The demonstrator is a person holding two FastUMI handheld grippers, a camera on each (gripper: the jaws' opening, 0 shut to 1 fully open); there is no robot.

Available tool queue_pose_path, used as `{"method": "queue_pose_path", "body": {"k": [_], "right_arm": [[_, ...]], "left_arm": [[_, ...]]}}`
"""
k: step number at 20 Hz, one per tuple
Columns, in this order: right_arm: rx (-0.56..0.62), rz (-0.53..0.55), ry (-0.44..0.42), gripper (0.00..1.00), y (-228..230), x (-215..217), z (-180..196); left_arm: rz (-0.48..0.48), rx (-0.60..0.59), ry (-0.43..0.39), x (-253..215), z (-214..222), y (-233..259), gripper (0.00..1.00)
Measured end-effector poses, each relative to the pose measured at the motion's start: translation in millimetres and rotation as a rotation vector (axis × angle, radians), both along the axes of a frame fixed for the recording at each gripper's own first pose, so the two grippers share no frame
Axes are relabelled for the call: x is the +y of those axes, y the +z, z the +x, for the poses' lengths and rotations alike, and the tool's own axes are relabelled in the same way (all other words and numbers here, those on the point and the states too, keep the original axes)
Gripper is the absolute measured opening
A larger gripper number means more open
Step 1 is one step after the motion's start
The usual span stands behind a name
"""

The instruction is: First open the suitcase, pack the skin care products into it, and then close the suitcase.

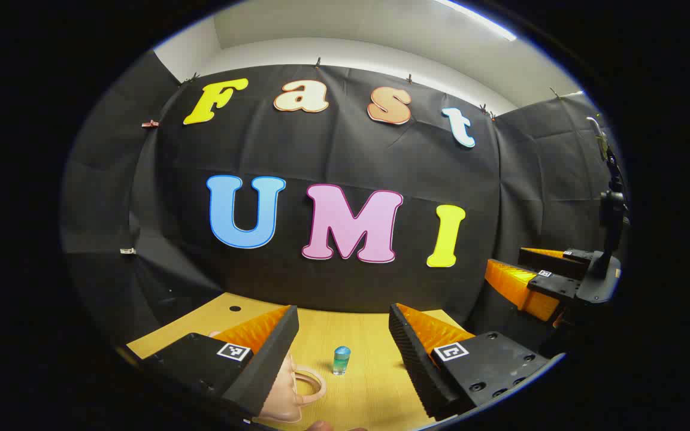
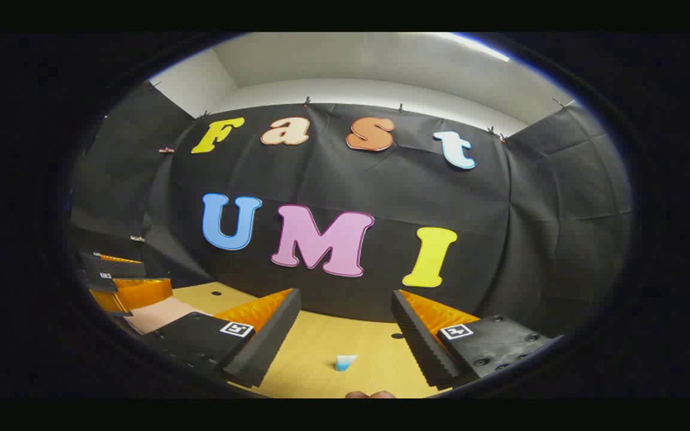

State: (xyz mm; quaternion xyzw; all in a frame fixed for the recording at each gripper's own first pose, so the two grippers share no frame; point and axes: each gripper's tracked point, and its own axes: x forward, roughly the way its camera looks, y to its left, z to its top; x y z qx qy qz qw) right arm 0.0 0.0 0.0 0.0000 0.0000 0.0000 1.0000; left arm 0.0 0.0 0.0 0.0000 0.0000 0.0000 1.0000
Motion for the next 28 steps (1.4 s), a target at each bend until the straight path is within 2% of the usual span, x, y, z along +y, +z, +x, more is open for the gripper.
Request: {"method": "queue_pose_path", "body": {"k": [7, 19, 20, 21, 26, 28], "right_arm": [[0.002, 0.011, 0.028, 0.94, -7, 5, 5], [-0.014, 0.042, 0.101, 0.96, -9, 19, 30], [-0.011, 0.045, 0.104, 0.96, -11, 20, 31], [-0.008, 0.046, 0.104, 0.96, -12, 20, 32], [0.018, 0.036, 0.074, 0.96, -24, 11, 28], [0.018, 0.018, 0.055, 0.96, -28, 6, 23]], "left_arm": [[0.035, -0.008, 0.026, 2, -2, 4, 0.95], [0.050, -0.016, 0.061, -2, -4, 7, 0.95], [0.044, -0.012, 0.059, -2, -3, 6, 0.92], [0.035, -0.006, 0.056, -1, -1, 1, 0.95], [-0.005, 0.030, 0.071, 15, 7, -28, 0.95], [-0.010, 0.056, 0.049, 11, 10, -43, 0.95]]}}
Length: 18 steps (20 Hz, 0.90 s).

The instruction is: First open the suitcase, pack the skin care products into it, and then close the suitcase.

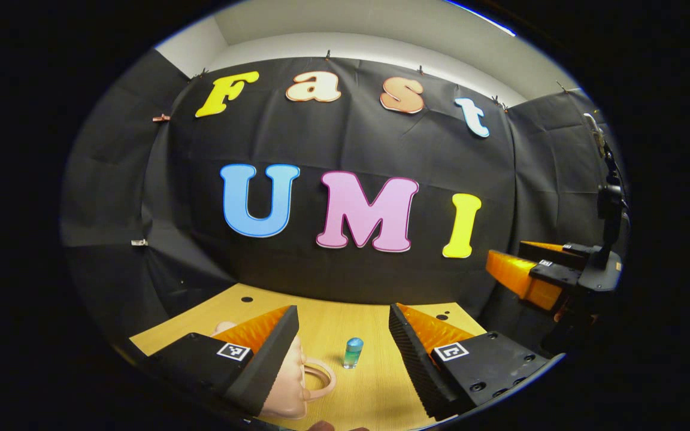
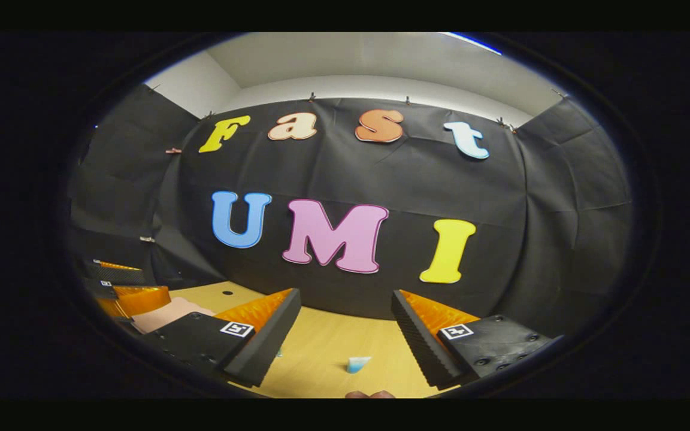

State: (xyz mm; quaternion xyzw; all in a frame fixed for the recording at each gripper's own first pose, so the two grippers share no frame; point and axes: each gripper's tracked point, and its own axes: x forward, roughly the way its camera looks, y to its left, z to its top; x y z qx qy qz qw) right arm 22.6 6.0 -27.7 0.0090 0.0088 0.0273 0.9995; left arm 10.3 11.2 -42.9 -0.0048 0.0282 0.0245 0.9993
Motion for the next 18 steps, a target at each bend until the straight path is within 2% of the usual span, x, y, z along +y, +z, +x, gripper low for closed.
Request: {"method": "queue_pose_path", "body": {"k": [4, 8, 10, 12, 15, 18], "right_arm": [[0.037, -0.029, -0.048, 0.96, -13, -14, -9], [0.054, -0.035, -0.118, 0.96, -18, -29, -19], [0.047, -0.033, -0.150, 0.97, -20, -35, -22], [0.067, -0.024, -0.159, 0.96, -28, -39, -25], [0.082, -0.023, -0.144, 0.96, -38, -50, -25], [0.104, -0.008, -0.121, 0.96, -58, -66, -22]], "left_arm": [[0.004, 0.089, -0.059, -8, 12, -41, 0.95], [-0.116, 0.242, -0.113, -8, 28, -92, 0.95], [-0.135, 0.329, -0.104, 1, 36, -123, 0.96], [-0.112, 0.434, -0.073, 9, 45, -153, 0.96], [-0.086, 0.520, -0.041, 11, 61, -182, 0.96], [-0.113, 0.642, -0.025, 8, 80, -221, 0.96]]}}
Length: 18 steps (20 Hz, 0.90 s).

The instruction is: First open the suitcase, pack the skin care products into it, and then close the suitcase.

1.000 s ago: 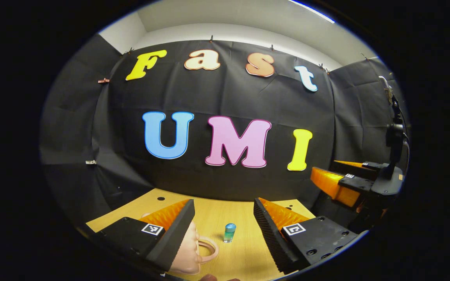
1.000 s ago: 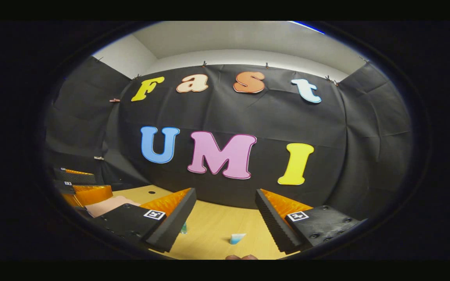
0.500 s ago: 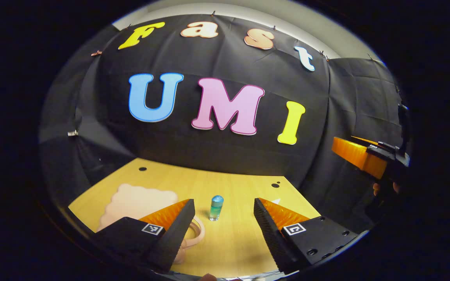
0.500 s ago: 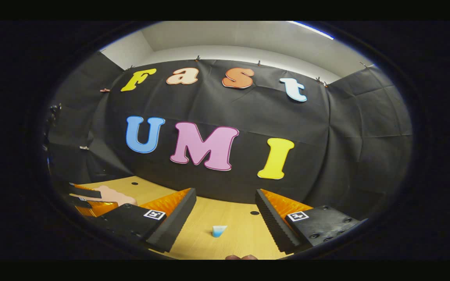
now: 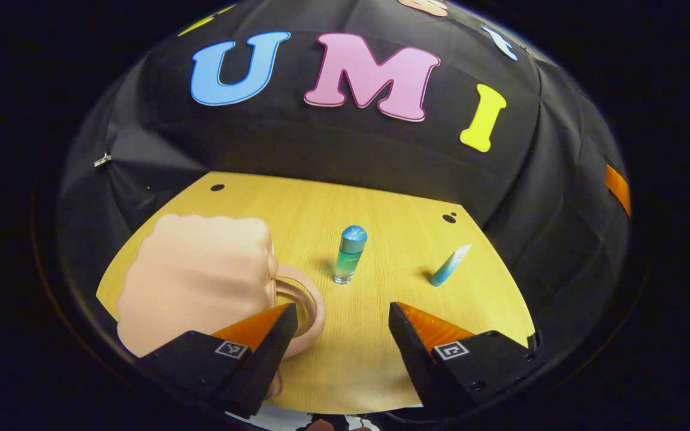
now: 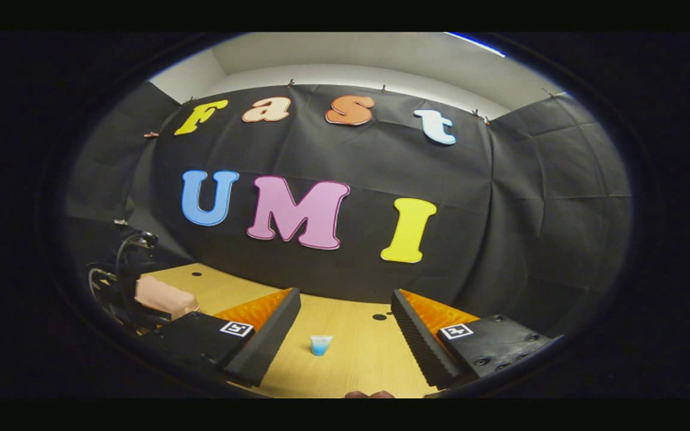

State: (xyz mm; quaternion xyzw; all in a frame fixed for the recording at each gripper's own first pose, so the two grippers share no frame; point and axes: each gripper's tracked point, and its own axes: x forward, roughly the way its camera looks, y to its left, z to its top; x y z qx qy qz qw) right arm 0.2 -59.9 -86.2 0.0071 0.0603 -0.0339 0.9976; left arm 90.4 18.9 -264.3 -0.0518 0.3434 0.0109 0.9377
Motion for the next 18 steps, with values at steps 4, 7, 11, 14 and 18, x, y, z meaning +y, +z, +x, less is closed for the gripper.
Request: {"method": "queue_pose_path", "body": {"k": [4, 7, 11, 14, 18], "right_arm": [[0.066, 0.072, -0.006, 0.96, -34, -27, 3], [0.106, 0.089, -0.038, 0.97, -55, -53, 3], [0.139, 0.099, -0.053, 0.96, -69, -71, 7], [0.144, 0.094, -0.054, 0.97, -72, -74, 11], [0.149, 0.095, -0.049, 0.97, -73, -71, 17]], "left_arm": [[-0.012, 0.159, 0.065, 9, 24, -48, 0.97], [0.099, 0.165, 0.008, 14, 43, -57, 0.92], [0.210, 0.239, -0.009, 19, 47, -74, 0.96], [0.243, 0.282, 0.008, 24, 49, -83, 0.93], [0.231, 0.388, -0.003, 21, 46, -106, 0.92]]}}
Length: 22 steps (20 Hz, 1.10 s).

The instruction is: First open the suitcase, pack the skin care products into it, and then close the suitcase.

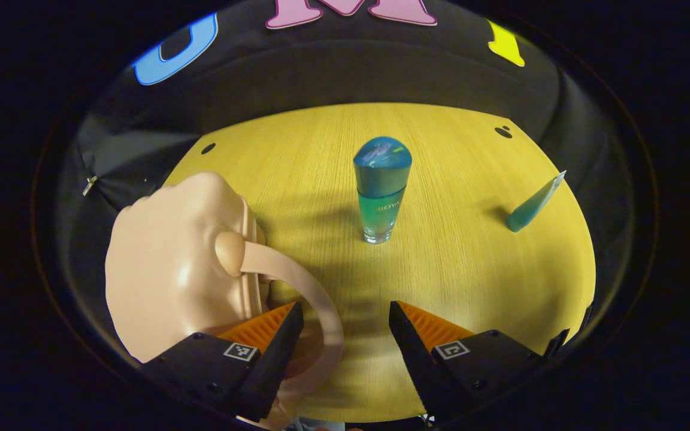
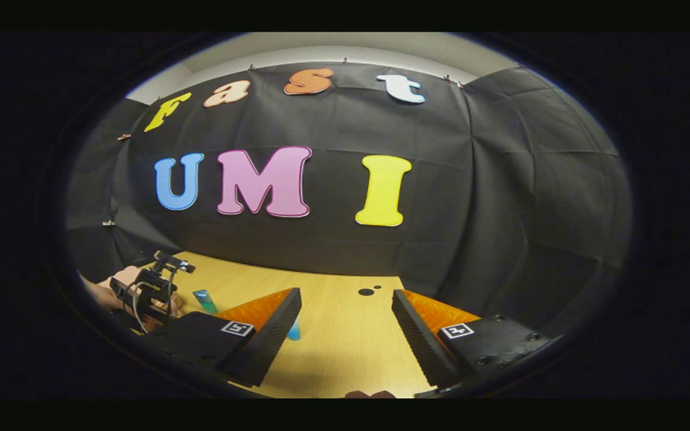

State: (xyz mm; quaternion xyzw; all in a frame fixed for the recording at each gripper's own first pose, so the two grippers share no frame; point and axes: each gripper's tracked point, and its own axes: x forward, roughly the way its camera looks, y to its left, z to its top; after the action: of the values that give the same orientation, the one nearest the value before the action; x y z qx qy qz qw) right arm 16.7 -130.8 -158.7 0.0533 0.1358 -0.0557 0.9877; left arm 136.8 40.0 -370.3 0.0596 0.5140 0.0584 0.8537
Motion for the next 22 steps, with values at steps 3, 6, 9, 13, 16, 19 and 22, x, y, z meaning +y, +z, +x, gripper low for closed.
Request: {"method": "queue_pose_path", "body": {"k": [3, 6, 9, 13, 16, 19, 22], "right_arm": [[-0.003, -0.007, 0.000, 0.96, 1, 2, 2], [0.007, 0.000, 0.002, 0.96, -3, 7, 3], [0.016, 0.007, 0.004, 0.96, -3, 12, 6], [0.008, 0.007, 0.018, 0.99, -1, 23, 14], [0.011, 0.017, 0.053, 0.96, -4, 35, 22], [0.011, 0.036, 0.100, 0.97, -7, 51, 35], [0.013, 0.052, 0.166, 0.97, -8, 70, 50]], "left_arm": [[0.022, 0.039, -0.044, 9, -1, -8, 0.71], [-0.032, 0.022, -0.059, 10, 1, -4, 0.19], [-0.089, 0.001, -0.048, 5, -1, 13, 0.14], [-0.108, -0.002, -0.091, 0, -8, 45, 0.12], [-0.135, -0.030, -0.103, 1, -16, 87, 0.12], [-0.144, -0.088, -0.081, 18, -20, 139, 0.12], [-0.152, -0.161, -0.002, 57, -27, 198, 0.12]]}}
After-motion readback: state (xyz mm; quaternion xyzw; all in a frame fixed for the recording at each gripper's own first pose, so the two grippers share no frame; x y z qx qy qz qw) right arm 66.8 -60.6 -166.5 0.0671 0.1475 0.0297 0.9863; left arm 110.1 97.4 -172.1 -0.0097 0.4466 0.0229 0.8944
